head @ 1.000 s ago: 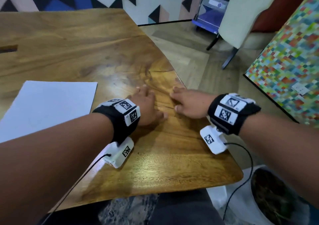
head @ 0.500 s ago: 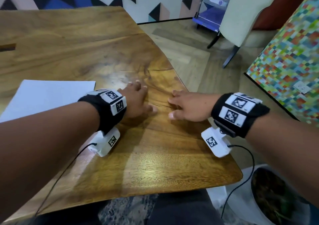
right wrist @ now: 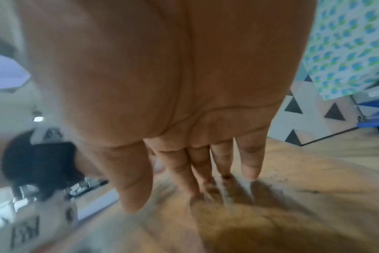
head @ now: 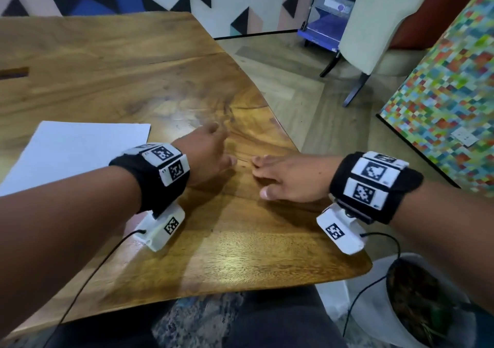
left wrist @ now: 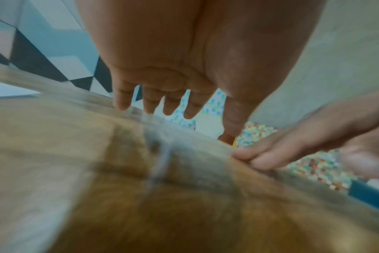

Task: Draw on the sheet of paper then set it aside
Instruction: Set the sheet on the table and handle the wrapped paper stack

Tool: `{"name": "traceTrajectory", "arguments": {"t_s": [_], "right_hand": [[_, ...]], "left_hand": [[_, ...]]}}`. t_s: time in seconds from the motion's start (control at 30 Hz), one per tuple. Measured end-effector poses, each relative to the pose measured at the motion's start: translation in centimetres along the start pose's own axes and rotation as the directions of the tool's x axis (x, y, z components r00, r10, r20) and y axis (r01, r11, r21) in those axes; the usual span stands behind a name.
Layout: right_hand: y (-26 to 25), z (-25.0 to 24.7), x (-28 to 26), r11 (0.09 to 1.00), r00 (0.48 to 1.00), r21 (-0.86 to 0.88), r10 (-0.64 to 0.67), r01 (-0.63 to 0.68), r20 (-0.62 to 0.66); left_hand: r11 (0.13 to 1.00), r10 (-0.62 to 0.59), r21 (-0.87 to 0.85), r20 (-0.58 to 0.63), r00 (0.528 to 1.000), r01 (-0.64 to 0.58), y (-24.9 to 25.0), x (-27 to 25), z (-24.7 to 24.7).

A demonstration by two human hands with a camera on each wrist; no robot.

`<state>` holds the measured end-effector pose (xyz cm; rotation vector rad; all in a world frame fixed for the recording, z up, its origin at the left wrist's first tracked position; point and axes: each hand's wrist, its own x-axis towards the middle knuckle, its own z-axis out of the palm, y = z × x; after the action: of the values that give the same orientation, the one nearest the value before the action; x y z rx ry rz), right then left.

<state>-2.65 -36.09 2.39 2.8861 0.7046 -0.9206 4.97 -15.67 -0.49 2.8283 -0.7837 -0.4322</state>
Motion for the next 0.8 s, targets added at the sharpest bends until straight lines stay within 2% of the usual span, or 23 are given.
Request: {"name": "traceTrajectory", "arguments": {"t_s": [0.07, 0.13, 0.2, 0.23, 0.3, 0.37, 0.43, 0.5, 0.53, 0.57, 0.63, 0.67, 0.73, 0.8], "right_hand": [[0.4, -0.6, -1.3, 0.991, 0.998, 0.13, -0.021, 0.028, -0.055], [1.3, -1.6, -1.5, 0.972, 0.978, 0.236, 0.04, 0.01, -0.206], [2.9, -2.0, -0.5, 0.962, 0.933, 0.263, 0.157, -0.071, -0.323], [3.6, -2.0, 0.4, 0.958, 0.923, 0.261, 0.204, -0.119, -0.326], [4.0, -1.5, 2.1, 0.955, 0.943, 0.215, 0.251, -0.204, -0.22], [3.4, -0.5, 2.8, 0.963, 0.963, 0.115, 0.255, -0.244, -0.092], [2.3, 0.0, 1.7, 0.98, 0.981, 0.048, 0.193, -0.193, -0.008], [1.8, 0.0, -0.1, 0.983, 0.993, 0.144, 0.114, -0.114, 0.01], [2.1, -0.3, -0.8, 0.969, 0.994, 0.225, 0.108, -0.098, -0.034], [2.8, -0.4, -1.3, 0.952, 0.985, 0.293, 0.129, -0.089, -0.119], [3.7, -0.3, -1.6, 0.946, 0.939, 0.292, 0.223, -0.144, -0.262], [3.9, 0.2, -1.4, 0.948, 0.931, 0.254, 0.257, -0.191, -0.26], [3.4, 1.9, -1.1, 0.959, 0.956, 0.147, 0.261, -0.242, -0.134], [2.3, 3.6, -1.4, 0.966, 0.97, 0.098, 0.242, -0.239, -0.015]], "left_hand": [[0.995, -0.032, 0.101, 0.115, 0.993, 0.02, -0.1, 0.3, 1.1], [0.987, 0.034, 0.146, 0.237, 0.971, -0.07, 0.9, -0.4, 1.5], [0.981, 0.164, 0.044, 0.346, 0.924, -0.19, 2.4, -1.6, 0.9], [0.972, 0.231, -0.054, 0.352, 0.907, -0.227, 3.0, -2.0, 0.4], [0.943, 0.305, -0.216, 0.256, 0.917, -0.253, 3.7, -2.3, -0.1], [0.95, 0.267, -0.194, 0.092, 0.959, -0.245, 3.4, -1.5, -0.3], [0.979, 0.165, -0.124, 0.0, 0.986, -0.163, 2.4, -0.3, -0.1], [0.998, 0.045, -0.038, 0.099, 0.994, -0.041, 1.7, 0.2, 0.4], [0.999, 0.035, 0.033, 0.172, 0.984, -0.042, 1.6, 0.1, 0.9], [0.992, 0.058, 0.1, 0.234, 0.97, -0.083, 1.8, -0.2, 1.4], [0.974, 0.137, 0.127, 0.327, 0.935, -0.187, 2.9, -1.5, 2.2], [0.971, 0.185, 0.078, 0.361, 0.914, -0.227, 3.6, -2.4, 2.3], [0.963, 0.264, -0.061, 0.381, 0.886, -0.261, 4.5, -4.0, 2.1], [0.967, 0.25, -0.129, 0.327, 0.911, -0.219, 4.2, -5.3, 1.8]]}}
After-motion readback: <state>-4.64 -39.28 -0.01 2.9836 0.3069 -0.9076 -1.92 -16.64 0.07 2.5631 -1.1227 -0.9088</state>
